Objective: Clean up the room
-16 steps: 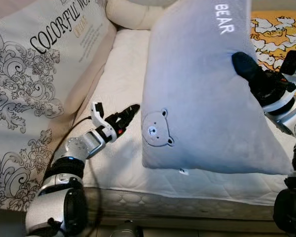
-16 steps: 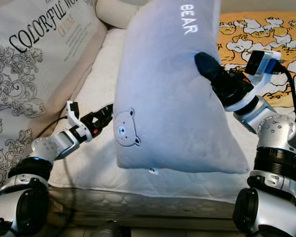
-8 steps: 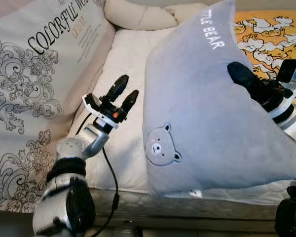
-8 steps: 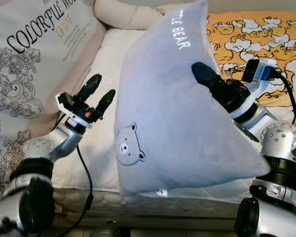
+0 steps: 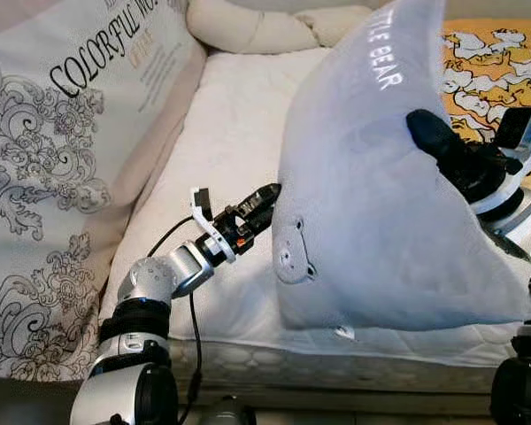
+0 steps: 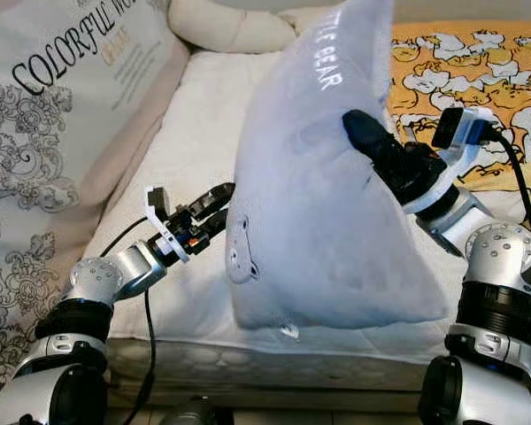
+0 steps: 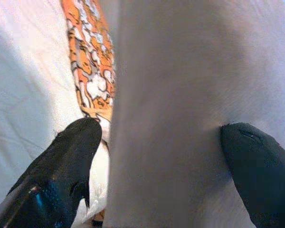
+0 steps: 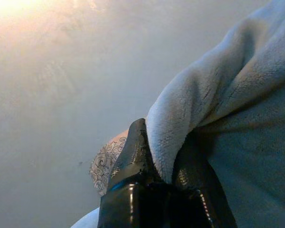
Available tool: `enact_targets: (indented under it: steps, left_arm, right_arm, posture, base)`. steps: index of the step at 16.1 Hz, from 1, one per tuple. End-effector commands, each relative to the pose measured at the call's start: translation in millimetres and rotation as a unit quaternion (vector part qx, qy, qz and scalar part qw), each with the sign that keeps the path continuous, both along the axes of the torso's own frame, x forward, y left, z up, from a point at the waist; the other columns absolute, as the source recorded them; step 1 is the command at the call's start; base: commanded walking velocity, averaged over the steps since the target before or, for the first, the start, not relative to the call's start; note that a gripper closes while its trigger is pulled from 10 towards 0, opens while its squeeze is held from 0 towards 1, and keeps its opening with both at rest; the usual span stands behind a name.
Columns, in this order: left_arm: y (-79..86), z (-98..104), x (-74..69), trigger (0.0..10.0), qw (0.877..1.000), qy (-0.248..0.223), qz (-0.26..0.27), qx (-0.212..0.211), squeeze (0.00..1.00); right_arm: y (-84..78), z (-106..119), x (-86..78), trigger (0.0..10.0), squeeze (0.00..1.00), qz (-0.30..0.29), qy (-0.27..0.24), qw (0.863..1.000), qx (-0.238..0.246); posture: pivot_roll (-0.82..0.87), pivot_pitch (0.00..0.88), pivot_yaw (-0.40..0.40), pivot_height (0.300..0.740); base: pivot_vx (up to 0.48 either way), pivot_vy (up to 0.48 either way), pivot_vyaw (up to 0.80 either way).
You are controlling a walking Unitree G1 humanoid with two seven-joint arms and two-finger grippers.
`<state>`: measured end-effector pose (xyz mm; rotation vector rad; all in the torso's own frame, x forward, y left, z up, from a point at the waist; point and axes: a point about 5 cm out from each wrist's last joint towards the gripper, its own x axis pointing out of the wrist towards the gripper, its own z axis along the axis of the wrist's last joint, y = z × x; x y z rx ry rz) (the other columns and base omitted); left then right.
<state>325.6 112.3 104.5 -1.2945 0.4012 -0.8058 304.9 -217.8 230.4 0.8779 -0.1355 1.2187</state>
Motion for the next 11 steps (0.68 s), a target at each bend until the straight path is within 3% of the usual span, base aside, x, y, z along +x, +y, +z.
enact_targets:
  steps: [1,2,3,7,11]
  left_arm:
    - [13.5,2,4.1,10.0,0.999,0.009,0.032,-0.023,0.00]
    - [17.0,4,5.6,10.0,0.998,0.012,0.043,-0.047,0.00]
    - [21.8,10,7.7,10.0,0.993,0.009,0.055,-0.100,0.00]
    - [3.0,1,7.3,10.0,0.995,0.034,0.046,-0.082,0.00]
    - [1.5,30,9.4,10.0,0.984,-0.021,0.033,-0.171,0.00]
  right_arm:
    - [1.3,19,-3.3,0.0,0.00,0.012,-0.045,0.999,0.020]
    - [1.4,19,-3.0,0.0,0.00,0.012,-0.046,0.999,0.021]
    - [2.3,22,-1.9,0.0,0.00,0.012,-0.048,0.998,0.025]
    - [13.9,25,3.5,0.0,0.00,0.027,-0.051,0.997,0.046]
    - [20.5,15,6.6,0.0,0.00,0.030,-0.032,0.998,0.039]
  posture:
    - [-0.02,0.000,0.095,0.740]
    - [-0.02,0.000,0.094,0.740]
    - [-0.02,0.000,0.092,0.740]
    - [-0.02,0.000,0.085,0.740]
    - [-0.01,0.000,0.080,0.740]
  base:
    - [0.000,0.000,0.00]
    - [0.000,0.000,0.00]
    - [0.000,0.000,0.00]
    - [0.000,0.000,0.00]
    - [0.000,0.000,0.00]
